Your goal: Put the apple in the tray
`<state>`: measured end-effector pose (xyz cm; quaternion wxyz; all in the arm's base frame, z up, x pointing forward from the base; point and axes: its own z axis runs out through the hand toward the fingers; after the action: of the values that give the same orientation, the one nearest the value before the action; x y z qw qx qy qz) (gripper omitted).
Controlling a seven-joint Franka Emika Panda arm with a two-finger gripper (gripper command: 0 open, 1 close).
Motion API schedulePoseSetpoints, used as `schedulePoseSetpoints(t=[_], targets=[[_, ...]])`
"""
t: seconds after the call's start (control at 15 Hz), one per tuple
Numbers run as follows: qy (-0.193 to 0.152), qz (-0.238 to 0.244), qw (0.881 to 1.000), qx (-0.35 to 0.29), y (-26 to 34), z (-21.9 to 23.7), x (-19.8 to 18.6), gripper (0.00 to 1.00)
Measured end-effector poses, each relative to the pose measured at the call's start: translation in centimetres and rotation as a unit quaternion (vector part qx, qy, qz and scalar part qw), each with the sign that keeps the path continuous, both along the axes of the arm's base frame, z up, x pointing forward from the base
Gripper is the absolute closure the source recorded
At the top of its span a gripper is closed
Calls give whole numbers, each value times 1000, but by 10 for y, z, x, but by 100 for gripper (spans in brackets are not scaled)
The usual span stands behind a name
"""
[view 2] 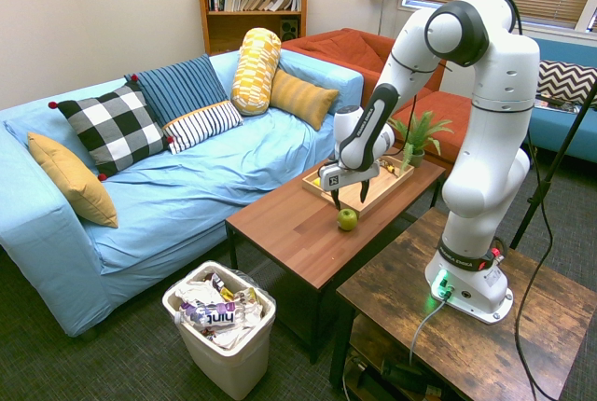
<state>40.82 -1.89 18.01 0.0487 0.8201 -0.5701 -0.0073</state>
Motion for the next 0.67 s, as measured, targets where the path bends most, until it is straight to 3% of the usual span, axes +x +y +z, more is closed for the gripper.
schedulePoseSetpoints(t=[0.67], targets=[[16,-47,999,-11,-7,-47,17,0]])
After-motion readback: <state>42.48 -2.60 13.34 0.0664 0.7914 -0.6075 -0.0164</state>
